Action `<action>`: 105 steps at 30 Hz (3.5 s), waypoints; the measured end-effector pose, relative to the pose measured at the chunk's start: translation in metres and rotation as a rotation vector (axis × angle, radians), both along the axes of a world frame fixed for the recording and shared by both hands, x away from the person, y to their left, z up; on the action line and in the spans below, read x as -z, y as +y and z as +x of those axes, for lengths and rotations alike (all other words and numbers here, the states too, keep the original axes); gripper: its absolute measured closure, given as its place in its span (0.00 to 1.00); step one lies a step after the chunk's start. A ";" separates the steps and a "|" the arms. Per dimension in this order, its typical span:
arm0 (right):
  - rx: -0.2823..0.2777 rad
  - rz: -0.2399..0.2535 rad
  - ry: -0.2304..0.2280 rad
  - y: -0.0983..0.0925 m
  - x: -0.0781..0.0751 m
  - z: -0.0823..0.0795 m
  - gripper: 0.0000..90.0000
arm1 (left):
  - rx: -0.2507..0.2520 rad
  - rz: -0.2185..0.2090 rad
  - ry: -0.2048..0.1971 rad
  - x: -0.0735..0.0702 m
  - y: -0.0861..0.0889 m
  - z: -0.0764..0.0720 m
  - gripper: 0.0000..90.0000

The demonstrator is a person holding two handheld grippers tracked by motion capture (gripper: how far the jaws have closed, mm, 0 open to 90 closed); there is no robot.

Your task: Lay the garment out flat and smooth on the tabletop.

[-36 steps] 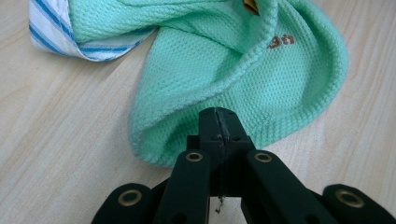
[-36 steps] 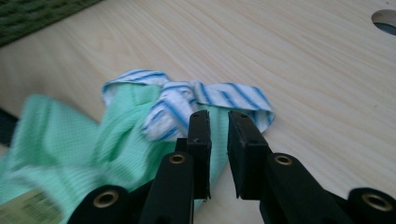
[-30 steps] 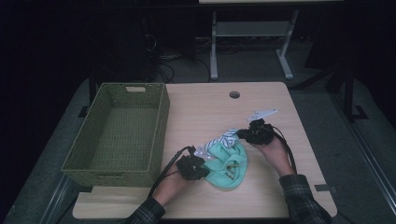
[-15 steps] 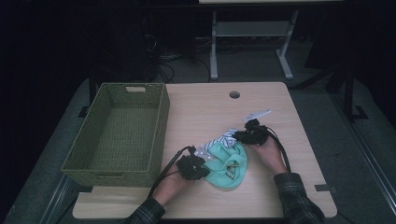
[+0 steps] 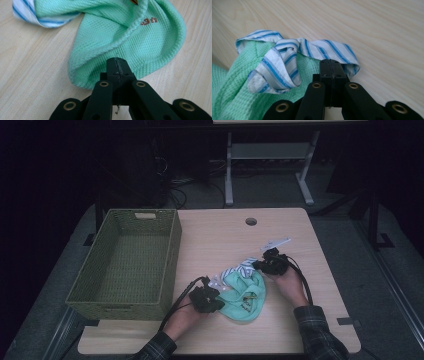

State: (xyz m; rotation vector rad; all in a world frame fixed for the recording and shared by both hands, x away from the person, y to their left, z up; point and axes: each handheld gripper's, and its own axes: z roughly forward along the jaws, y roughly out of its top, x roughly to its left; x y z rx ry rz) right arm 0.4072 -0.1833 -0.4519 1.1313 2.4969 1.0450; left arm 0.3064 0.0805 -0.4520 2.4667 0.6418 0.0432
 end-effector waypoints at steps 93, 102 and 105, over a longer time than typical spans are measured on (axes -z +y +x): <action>-0.019 -0.070 -0.003 0.054 -0.007 0.011 1.00 | -0.001 0.010 0.002 -0.001 -0.001 0.000 1.00; 0.053 -0.006 -0.035 0.041 -0.018 0.031 1.00 | -0.009 0.000 0.003 0.000 -0.001 0.000 0.99; 0.070 -0.005 -0.042 0.040 -0.020 0.040 1.00 | -0.007 0.001 0.002 0.000 -0.001 0.000 1.00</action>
